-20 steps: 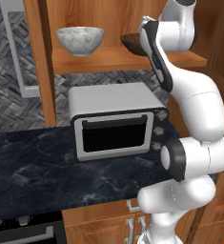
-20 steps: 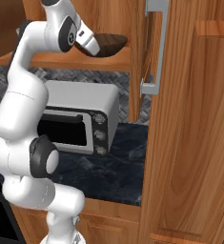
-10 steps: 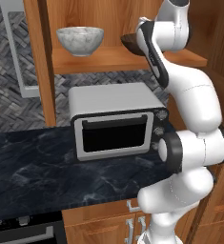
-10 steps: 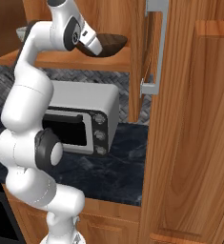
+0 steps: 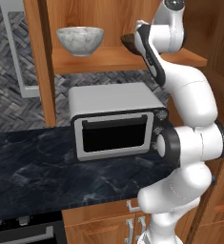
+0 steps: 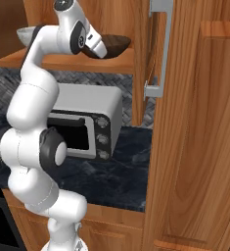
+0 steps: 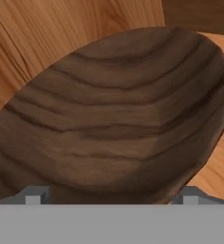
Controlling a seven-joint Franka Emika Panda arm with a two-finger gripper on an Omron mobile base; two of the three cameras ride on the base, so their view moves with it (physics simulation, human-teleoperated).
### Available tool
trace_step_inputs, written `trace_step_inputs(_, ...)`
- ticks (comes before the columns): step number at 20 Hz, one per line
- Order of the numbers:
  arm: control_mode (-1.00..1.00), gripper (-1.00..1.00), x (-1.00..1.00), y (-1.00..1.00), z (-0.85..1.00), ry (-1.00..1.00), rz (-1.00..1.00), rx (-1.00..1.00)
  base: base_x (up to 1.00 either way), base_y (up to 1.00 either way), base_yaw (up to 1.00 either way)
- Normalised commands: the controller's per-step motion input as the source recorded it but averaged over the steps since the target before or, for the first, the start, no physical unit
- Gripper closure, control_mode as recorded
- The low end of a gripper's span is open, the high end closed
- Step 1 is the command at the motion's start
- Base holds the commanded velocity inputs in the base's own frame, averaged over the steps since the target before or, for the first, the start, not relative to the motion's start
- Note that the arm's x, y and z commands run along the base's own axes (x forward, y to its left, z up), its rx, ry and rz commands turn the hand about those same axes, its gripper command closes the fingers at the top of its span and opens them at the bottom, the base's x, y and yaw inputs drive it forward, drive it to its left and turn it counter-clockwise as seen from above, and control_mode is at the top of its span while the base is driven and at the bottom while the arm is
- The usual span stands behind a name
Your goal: Pick up the bowls from the cabinet and place each bowl in front of a stool on the dining counter.
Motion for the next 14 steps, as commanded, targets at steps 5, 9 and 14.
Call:
trace_step_inputs(5,-1.0,-1.0,0.23,0.0,-0.06,0.0,0.0,0.0,0.0,0.0,0.0)
trace_step_inputs(9,-1.0,-1.0,0.15,0.0,-0.1,0.0,0.0,0.0,0.0,0.0,0.0)
trace_step_inputs(14,-1.0,1.0,0.04,0.0,-0.06,0.0,0.0,0.0,0.0,0.0,0.0)
